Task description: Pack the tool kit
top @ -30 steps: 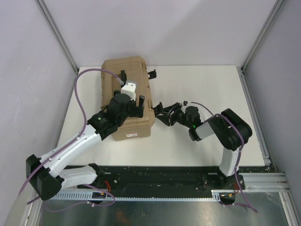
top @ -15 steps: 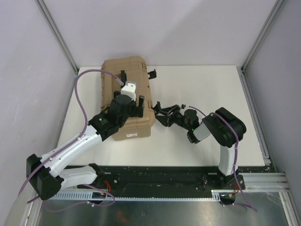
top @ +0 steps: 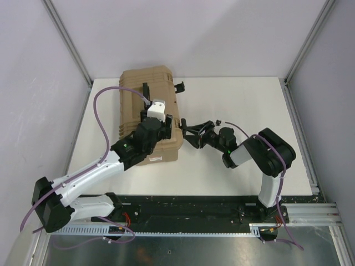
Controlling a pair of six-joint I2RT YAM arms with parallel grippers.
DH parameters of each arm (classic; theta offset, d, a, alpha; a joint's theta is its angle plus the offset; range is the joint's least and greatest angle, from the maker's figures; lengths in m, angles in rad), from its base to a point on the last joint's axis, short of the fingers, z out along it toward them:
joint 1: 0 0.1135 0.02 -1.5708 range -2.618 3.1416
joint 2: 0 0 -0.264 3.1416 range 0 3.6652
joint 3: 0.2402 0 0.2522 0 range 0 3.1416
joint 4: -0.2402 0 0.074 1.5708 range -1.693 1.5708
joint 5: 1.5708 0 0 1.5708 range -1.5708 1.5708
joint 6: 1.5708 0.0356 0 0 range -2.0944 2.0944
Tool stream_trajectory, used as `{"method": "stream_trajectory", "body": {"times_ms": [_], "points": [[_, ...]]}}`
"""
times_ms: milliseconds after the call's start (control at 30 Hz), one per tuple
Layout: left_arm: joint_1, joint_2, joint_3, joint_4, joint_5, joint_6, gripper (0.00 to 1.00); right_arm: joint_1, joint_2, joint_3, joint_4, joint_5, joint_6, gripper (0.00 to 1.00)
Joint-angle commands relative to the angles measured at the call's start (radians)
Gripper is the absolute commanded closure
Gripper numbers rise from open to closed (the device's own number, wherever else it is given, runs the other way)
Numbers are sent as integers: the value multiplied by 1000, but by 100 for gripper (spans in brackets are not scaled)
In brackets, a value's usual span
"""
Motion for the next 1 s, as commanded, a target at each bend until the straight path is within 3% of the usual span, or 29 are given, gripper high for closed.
{"method": "stream_trajectory", "body": {"times_ms": [0, 533, 800, 967], "points": [[-58, 149, -74, -225, 112, -62, 29, 13, -81, 33, 86, -42, -31, 43], [-73, 195, -62, -229, 107, -114, 31, 14, -181, 65, -137, -96, -161, 40], [-75, 168, -39, -242, 88, -114, 29, 21, -260, 74, -571, -19, -382, 41], [-73, 162, -29, -248, 81, -119, 27, 20, -265, 74, -704, 5, -451, 41]]}}
